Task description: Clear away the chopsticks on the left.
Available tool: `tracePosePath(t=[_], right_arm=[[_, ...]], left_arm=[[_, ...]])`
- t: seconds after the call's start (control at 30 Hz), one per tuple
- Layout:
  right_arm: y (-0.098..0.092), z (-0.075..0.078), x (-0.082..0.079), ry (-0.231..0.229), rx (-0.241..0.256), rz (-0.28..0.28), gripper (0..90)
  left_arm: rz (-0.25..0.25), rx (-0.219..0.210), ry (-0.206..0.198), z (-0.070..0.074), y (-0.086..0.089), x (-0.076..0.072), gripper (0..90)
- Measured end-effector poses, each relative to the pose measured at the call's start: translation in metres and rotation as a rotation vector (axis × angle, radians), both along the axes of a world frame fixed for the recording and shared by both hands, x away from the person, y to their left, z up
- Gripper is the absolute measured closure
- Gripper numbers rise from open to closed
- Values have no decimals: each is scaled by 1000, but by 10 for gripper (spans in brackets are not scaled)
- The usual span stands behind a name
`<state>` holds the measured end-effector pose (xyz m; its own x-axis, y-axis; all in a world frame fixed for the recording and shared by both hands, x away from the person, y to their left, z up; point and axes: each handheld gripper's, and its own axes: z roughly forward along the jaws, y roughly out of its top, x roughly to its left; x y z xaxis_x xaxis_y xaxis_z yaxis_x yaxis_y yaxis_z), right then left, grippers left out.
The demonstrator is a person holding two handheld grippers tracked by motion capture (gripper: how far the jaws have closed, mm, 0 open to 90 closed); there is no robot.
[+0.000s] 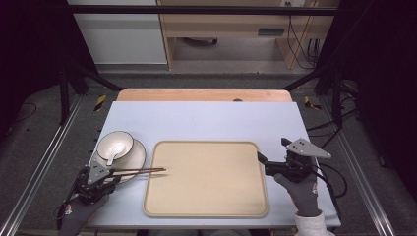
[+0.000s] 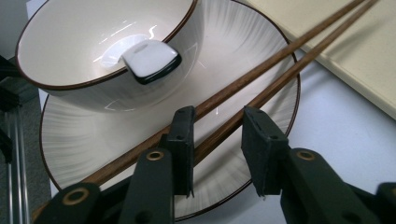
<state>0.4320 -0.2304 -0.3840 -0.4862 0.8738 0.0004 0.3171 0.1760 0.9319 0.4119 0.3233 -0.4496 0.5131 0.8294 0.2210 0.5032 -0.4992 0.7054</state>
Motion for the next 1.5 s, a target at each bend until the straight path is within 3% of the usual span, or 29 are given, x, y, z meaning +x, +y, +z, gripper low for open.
tracePosePath(t=[0.2, 0.47, 0.53, 0.6, 0.67, 0.77, 0.9, 1.3, 1.5], right_arm=[[0, 0, 0, 0, -6, 1, 50], [0, -1, 1, 1, -8, 2, 48], [0, -1, 1, 1, -7, 2, 48], [0, -1, 1, 3, -9, 3, 48], [0, -1, 1, 2, -11, 2, 48], [0, -1, 1, 1, -11, 2, 48], [-1, 0, 1, 0, -10, 1, 48], [-1, 0, 0, 1, -9, 1, 47], [-1, 0, 0, 1, -8, 0, 44]], left_arm=[[-1, 15, 5, 1, -3, 2, 687], [19, -19, 20, 2, -6, 4, 733], [11, -33, 26, 2, -5, 5, 732], [-4, -56, 72, 0, -3, 9, 658], [-7, -58, 72, 0, -4, 10, 651], [-17, -60, 72, 1, -7, 9, 760], [-22, -58, 77, 1, -7, 9, 826], [21, -121, 87, 2, -7, 14, 831], [19, -135, 102, 1, -9, 14, 848]])
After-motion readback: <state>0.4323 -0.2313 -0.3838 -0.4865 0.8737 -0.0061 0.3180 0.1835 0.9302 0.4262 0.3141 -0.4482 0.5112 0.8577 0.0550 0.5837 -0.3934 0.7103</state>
